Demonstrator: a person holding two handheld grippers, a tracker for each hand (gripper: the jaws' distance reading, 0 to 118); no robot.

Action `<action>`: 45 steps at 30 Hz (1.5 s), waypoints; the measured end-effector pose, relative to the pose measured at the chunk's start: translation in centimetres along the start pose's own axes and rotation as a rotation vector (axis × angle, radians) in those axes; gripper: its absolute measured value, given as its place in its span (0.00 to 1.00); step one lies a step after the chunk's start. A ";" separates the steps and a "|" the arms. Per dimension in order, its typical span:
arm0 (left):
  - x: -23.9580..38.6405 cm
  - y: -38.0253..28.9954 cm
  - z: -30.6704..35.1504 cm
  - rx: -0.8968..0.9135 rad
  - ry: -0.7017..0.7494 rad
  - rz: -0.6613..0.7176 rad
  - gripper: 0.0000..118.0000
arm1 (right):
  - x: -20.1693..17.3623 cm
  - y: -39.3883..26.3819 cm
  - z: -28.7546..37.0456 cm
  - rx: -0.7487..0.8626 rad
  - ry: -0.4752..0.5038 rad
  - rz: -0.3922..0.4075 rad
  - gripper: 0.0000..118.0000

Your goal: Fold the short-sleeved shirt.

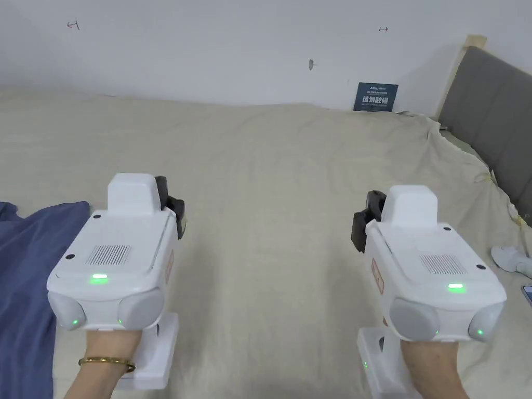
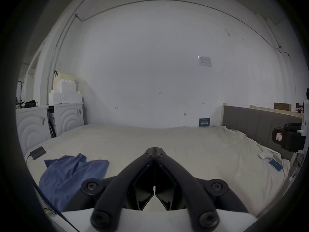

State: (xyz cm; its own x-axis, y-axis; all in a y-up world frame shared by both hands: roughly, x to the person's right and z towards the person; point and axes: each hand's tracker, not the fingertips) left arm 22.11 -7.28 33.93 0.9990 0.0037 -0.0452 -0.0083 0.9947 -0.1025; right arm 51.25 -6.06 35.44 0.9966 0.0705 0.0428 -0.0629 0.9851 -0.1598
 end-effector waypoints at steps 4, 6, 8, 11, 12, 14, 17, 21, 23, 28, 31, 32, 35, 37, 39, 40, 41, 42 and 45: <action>0.5 -1.4 0.2 -0.032 -0.009 -0.001 0.00 | 0.0 -1.1 0.3 -0.023 0.002 -0.007 0.00; 0.7 -1.8 0.2 -0.041 -0.012 -0.017 0.00 | 0.0 -1.3 0.4 -0.031 0.000 -0.009 0.00; 0.9 -1.8 0.3 -0.043 -0.017 -0.039 0.00 | 0.1 -1.4 0.6 -0.034 0.002 -0.015 0.00; 0.9 -1.8 0.1 -0.042 -0.027 -0.044 0.00 | 0.2 -1.5 0.7 -0.035 0.001 -0.011 0.00; 0.9 -1.7 0.1 -0.043 -0.030 -0.036 0.00 | 0.2 -1.5 0.7 -0.036 0.000 -0.010 0.00; 0.9 -1.6 0.1 -0.039 -0.028 -0.033 0.00 | 0.3 -1.6 0.8 -0.039 0.001 -0.015 0.00; 1.0 -1.4 0.3 -0.033 -0.030 -0.040 0.00 | 0.4 -1.6 0.9 -0.037 -0.001 -0.021 0.00; 1.0 -1.2 0.4 -0.031 -0.033 -0.038 0.00 | 0.5 -1.6 0.9 -0.035 -0.002 -0.020 0.00; 1.0 -1.1 0.4 -0.028 -0.031 -0.031 0.00 | 0.5 -1.6 1.0 -0.033 0.000 -0.018 0.00; 1.0 -0.9 0.5 -0.020 -0.034 -0.030 0.00 | 0.3 -1.5 1.2 -0.027 0.003 -0.008 0.00; 1.2 -0.9 0.5 -0.019 -0.038 -0.029 0.00 | 0.4 -1.5 1.0 -0.029 0.008 -0.012 0.00; 1.1 -0.9 0.5 -0.018 -0.039 -0.029 0.00 | 0.4 -1.4 1.0 -0.028 0.009 -0.011 0.00; 1.3 -0.8 0.6 -0.017 -0.043 -0.031 0.00 | 0.4 -1.2 1.1 -0.024 0.012 -0.003 0.00; 1.3 -0.8 0.6 -0.018 -0.045 -0.031 0.00 | 0.3 -1.2 1.1 -0.024 0.013 0.001 0.00; 1.4 -0.8 0.6 -0.018 -0.046 -0.029 0.00 | 0.4 -1.2 1.0 -0.023 0.012 -0.003 0.00; 1.3 -0.8 0.6 -0.018 -0.047 -0.026 0.00 | 0.4 -1.2 1.0 -0.023 0.013 -0.003 0.00; 1.3 -0.8 0.6 -0.017 -0.048 -0.025 0.00 | 0.4 -1.2 1.0 -0.025 0.013 -0.001 0.00; 1.4 -0.8 0.6 -0.017 -0.048 -0.025 0.00 | 0.4 -1.3 1.0 -0.025 0.011 0.002 0.00; 1.4 -0.7 0.6 -0.014 -0.050 -0.026 0.00 | 0.4 -1.3 1.0 -0.028 0.012 0.004 0.00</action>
State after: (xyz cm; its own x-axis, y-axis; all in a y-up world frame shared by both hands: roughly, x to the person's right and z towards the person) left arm 23.51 -7.90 34.56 0.9998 -0.0165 0.0077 0.0173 0.9930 -0.1170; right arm 51.71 -7.15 36.67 0.9969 0.0725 0.0305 -0.0656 0.9801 -0.1875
